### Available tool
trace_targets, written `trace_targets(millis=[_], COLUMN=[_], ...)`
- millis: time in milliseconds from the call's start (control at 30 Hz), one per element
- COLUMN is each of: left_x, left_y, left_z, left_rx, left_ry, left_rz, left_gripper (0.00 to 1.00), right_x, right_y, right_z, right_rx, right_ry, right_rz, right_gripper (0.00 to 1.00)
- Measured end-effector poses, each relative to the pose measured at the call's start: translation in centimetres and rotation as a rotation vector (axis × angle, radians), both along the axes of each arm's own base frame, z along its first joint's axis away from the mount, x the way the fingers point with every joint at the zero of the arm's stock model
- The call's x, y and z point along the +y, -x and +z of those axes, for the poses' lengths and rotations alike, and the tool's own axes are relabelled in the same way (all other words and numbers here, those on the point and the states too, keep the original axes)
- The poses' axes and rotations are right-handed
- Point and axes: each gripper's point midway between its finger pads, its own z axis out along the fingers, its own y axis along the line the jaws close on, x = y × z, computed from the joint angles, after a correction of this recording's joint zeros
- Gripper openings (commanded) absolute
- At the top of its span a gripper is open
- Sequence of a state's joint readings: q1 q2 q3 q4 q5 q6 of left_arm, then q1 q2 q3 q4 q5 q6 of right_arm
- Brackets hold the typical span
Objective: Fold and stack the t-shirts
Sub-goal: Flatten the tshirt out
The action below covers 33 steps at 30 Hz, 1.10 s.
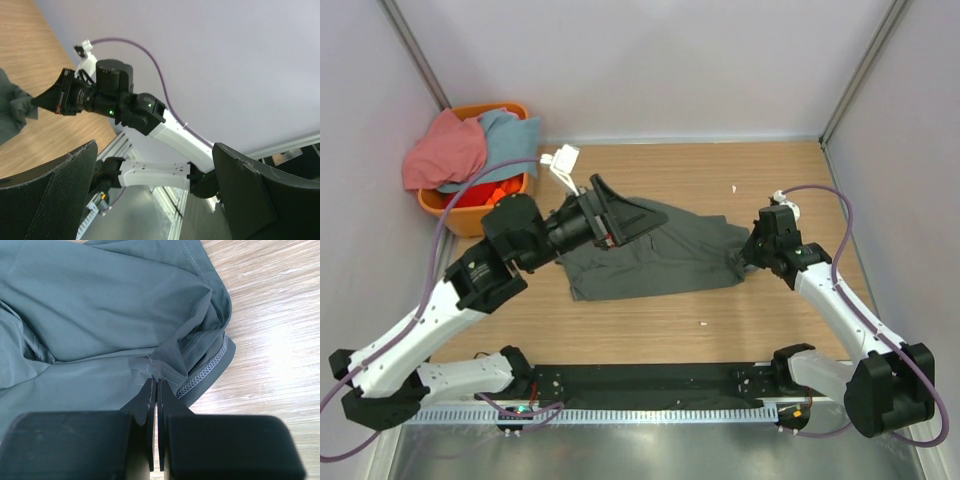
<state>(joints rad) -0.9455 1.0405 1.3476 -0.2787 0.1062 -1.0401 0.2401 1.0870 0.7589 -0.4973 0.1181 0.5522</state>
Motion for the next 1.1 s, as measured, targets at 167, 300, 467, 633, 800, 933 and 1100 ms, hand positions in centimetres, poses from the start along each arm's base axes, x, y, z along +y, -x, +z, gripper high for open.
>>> trace_targets(millis=[167,300,467,633,800,933,1100], left_x=[3.0,4.1,5.0,7.5,9.9,8.3,5.6], left_y=[0.6,-0.1,-3.7,-9.5,-16.8,-22.8,-27.1], left_z=[1.5,1.8,-2.2,-7.7,-12.4,-18.3,-28.3], left_rx=[-0.009,0.003,0.034,0.052,0.078,0.127,0.204], left_ry=[0.095,0.110,-0.043,-0.326,-0.560,-0.791,-1.027], left_rz=[0.062,0.124,0.289,0.514,0.646,0.616,0.507], left_gripper=[0.99,1.00,1.00,1.00,1.00,1.00,0.94], right_x=[0.1,0.2,0.2,0.3,0.6,0.8,1.0], right_y=[-0.1,0.0,0.0,0.0,0.0,0.1,0.3], right_z=[0.1,0.1,0.0,0.1,0.1,0.5,1.1], right_rx=[-0.003,-0.002,-0.001,-0.004,-0.003,-0.013,-0.033], right_ry=[-0.005,-0.007,-0.011,-0.013,-0.025,-0.038,-0.052], right_rz=[0.004,0.006,0.009,0.010,0.022,0.032,0.043], right_gripper=[0.01,0.01,0.01,0.01,0.01,0.01,0.01])
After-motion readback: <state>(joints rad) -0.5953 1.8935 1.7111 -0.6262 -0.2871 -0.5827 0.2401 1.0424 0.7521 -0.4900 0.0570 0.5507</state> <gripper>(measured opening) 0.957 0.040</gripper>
